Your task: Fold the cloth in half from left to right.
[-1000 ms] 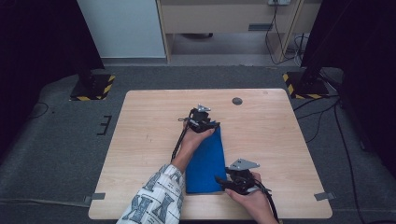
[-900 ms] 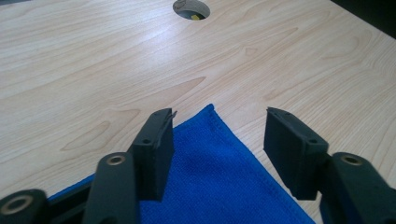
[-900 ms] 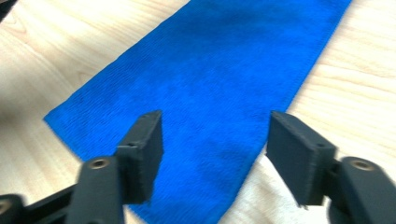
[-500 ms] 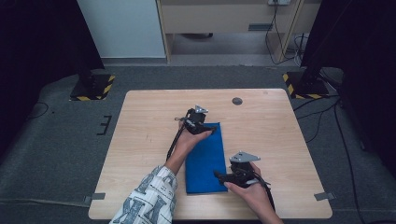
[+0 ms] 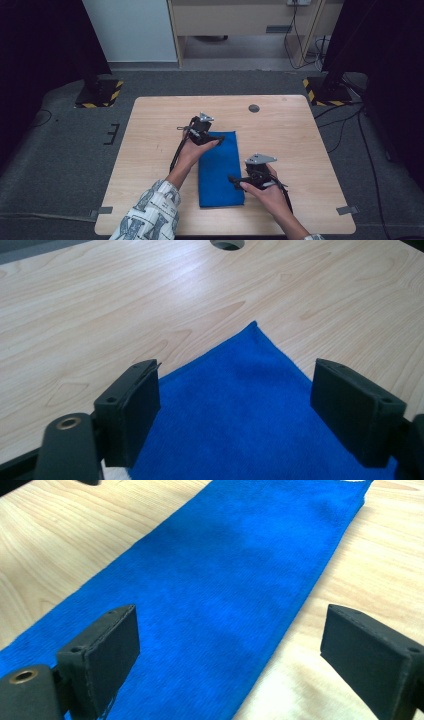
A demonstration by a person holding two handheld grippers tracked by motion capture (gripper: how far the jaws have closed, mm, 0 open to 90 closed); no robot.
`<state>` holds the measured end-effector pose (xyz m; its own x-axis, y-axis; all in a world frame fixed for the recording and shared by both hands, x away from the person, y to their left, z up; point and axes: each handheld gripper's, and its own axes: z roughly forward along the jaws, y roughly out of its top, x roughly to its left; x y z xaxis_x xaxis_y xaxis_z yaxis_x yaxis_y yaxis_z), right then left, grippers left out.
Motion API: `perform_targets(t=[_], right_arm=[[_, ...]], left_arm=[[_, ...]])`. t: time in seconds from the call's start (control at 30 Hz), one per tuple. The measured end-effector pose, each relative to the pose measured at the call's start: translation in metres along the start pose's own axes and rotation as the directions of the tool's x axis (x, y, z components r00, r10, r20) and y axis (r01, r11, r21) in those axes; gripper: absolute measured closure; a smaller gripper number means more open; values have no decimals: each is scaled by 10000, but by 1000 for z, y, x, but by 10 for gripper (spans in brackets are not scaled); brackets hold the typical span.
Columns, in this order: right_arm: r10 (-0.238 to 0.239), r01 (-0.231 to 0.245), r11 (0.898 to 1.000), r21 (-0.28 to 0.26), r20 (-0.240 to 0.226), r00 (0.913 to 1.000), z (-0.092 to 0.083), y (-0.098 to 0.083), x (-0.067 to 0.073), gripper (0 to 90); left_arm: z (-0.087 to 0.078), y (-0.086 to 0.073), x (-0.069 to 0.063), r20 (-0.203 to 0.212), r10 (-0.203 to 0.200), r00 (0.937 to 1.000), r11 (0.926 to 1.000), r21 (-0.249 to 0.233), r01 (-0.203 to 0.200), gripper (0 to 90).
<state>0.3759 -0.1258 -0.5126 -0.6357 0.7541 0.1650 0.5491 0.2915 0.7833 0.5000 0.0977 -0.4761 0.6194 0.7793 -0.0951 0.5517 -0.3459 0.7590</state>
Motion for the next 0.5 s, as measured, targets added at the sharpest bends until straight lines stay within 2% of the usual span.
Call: perform_targets(t=[0.07, 0.13, 0.2, 0.33, 0.5], right_arm=[[93, -93, 10000, 20, 36, 10000, 2, 3, -4, 90], [226, -226, 9997, -2, 65, 9997, 4, 5, -6, 90], [199, -199, 9998, 32, 175, 9996, 7, 9, -9, 91], [123, -125, 9999, 54, 354, 9993, 14, 23, -15, 100], [15, -17, 10000, 35, 563, 9984, 21, 45, -20, 118]], left_arm=[[-1, -6, 4, -6, -22, 10000, 10000, 44, 22, 168], [-2, -14, 10, 75, -294, 9995, 9995, 115, 293, 153], [-4, -19, 14, 99, -365, 9993, 9992, 180, 364, 142], [-9, -26, 20, 38, -86, 10000, 9994, 347, 85, 131], [-14, -28, 27, 165, -268, 9995, 9995, 159, 265, 118]])
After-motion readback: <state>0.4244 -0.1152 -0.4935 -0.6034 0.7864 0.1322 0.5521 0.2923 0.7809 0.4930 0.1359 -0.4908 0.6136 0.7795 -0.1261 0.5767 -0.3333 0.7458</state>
